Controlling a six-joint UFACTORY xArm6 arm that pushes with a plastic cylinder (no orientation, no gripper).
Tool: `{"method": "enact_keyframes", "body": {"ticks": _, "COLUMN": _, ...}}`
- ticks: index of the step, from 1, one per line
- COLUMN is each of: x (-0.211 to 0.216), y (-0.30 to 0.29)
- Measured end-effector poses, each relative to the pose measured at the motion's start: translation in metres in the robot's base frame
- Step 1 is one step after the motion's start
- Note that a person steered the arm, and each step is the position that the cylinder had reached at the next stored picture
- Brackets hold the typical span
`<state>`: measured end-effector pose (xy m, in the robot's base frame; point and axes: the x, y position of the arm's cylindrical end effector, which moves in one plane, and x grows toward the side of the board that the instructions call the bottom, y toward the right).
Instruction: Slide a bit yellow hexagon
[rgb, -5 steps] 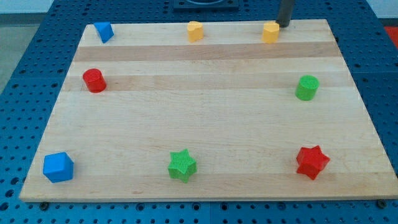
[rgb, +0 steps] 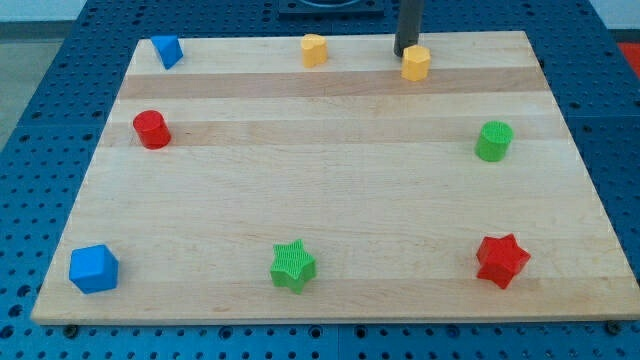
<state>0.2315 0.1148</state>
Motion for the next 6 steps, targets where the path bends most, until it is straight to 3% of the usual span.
{"method": "enact_keyframes", "body": {"ticks": 4, "x": 0.0, "y": 0.035}}
{"method": "enact_keyframes", "body": {"ticks": 6, "x": 0.014, "y": 0.015}}
